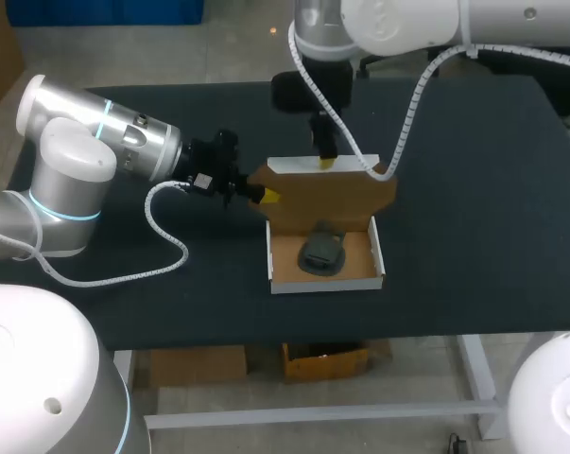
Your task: Assemble the packaging by folding the flat box into shape, placing the metal phone stand inside, and closing the box properly
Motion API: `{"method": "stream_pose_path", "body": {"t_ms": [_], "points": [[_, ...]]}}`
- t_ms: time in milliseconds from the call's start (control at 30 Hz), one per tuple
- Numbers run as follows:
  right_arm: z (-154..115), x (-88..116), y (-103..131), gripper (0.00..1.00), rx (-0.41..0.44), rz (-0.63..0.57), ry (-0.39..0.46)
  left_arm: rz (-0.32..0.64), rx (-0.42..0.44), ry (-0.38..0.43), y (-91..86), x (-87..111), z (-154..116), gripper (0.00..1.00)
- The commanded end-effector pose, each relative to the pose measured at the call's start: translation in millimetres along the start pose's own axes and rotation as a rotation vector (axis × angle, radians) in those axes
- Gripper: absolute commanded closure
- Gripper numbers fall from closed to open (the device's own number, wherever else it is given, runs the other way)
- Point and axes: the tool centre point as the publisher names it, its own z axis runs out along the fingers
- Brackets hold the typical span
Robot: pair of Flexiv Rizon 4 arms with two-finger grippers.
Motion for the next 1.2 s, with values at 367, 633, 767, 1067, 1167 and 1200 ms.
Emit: {"method": "stream_pose_path", "body": {"t_ms": [367,633,767,1067,1167,1200], "points": [[9,-4,1,0.42,0.003,0.001,0.025,0.0,0.001,0.002,1.7,-0.2,1,1.0],[16,-8,1,0.53,0.007,-0.001,0.05,0.0,0.001,0.002,1.7,-0.2,1,1.0],[18,-9,2,0.62,0.011,-0.003,0.056,0.0,0.001,0.002,1.7,-0.2,1,1.0],[19,-9,2,1.0,0.018,-0.007,0.057,0.0,0.001,0.002,1.7,-0.2,1,1.0],[18,-8,2,1.0,0.02,-0.008,0.053,0.0,0.001,0.002,1.7,-0.2,1,1.0],[17,-8,2,1.0,0.02,-0.008,0.052,0.0,0.001,0.002,1.7,-0.2,1,1.0]]}}
